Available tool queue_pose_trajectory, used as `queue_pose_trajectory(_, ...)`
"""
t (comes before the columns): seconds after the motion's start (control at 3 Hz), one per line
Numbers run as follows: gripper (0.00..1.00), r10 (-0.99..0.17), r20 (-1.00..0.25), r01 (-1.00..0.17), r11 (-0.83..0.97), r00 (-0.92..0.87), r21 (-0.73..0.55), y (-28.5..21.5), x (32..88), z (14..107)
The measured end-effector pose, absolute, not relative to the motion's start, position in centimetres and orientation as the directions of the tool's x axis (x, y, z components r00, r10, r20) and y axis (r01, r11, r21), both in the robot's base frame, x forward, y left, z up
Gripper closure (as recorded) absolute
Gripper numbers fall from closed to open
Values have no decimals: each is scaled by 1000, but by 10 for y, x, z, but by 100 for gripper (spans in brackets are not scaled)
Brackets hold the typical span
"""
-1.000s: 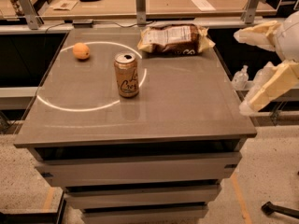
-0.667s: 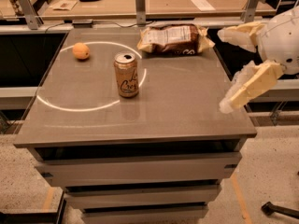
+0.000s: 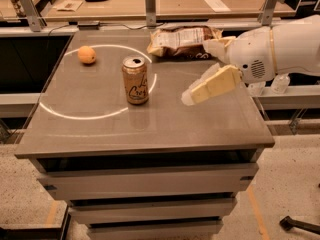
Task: Knock orange can over
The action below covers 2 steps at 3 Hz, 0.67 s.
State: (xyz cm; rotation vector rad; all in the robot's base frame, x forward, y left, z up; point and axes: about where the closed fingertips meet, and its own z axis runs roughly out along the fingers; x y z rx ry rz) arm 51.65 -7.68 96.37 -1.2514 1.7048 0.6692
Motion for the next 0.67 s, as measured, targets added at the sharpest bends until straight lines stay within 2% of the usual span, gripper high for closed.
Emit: queue_pose_trajectory(0.67,0,-459,-884,-926,363,-84,-101,-55,531,940)
